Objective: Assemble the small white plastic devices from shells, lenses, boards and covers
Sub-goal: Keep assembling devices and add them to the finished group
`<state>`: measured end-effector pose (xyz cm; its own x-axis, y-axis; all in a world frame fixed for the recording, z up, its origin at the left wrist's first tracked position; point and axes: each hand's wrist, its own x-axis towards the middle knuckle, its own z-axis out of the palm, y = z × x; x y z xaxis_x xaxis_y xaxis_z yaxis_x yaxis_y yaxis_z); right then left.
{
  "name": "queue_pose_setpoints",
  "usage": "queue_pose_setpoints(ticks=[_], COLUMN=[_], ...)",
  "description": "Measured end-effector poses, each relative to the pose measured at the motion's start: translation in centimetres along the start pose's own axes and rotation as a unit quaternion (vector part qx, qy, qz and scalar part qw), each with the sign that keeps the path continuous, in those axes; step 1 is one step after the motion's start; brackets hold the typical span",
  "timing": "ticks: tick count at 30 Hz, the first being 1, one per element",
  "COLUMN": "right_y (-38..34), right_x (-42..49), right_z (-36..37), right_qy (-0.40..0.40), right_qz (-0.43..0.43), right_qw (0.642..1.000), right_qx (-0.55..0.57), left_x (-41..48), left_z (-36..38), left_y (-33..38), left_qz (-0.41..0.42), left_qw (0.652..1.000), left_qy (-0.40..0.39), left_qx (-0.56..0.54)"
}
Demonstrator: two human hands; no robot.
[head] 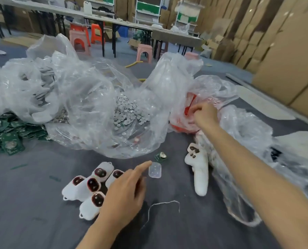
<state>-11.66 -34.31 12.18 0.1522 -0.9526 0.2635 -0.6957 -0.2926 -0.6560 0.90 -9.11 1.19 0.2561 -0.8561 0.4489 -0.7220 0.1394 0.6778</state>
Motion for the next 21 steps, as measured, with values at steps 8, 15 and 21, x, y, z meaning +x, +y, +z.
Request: queue_pose_setpoints(ticks=[8,15,21], right_y=[1.3,0.4,1.2], right_x=[6.1,6.3,5.6], right_z=[6.5,4.9,3.0], right_qy=[-0.097,-0.047,-0.025], right_qz=[0.071,-0.029,0.011], right_qw=[0.971,0.976,0.988], right_qx=[-0.207,-0.209,-0.150], left_x=[0.2,0.3,0.0], left_z=[-0.4,-0.5,-0.7], left_y=[0.0,0.1,0.3], left_qz=[-0.035,-0.040,-0.023], left_qw=[0.998,0.998,0.999], left_qy=[-0.015,-0.014,-0.024], left_qx=[-0.041,-0.043,-0.029])
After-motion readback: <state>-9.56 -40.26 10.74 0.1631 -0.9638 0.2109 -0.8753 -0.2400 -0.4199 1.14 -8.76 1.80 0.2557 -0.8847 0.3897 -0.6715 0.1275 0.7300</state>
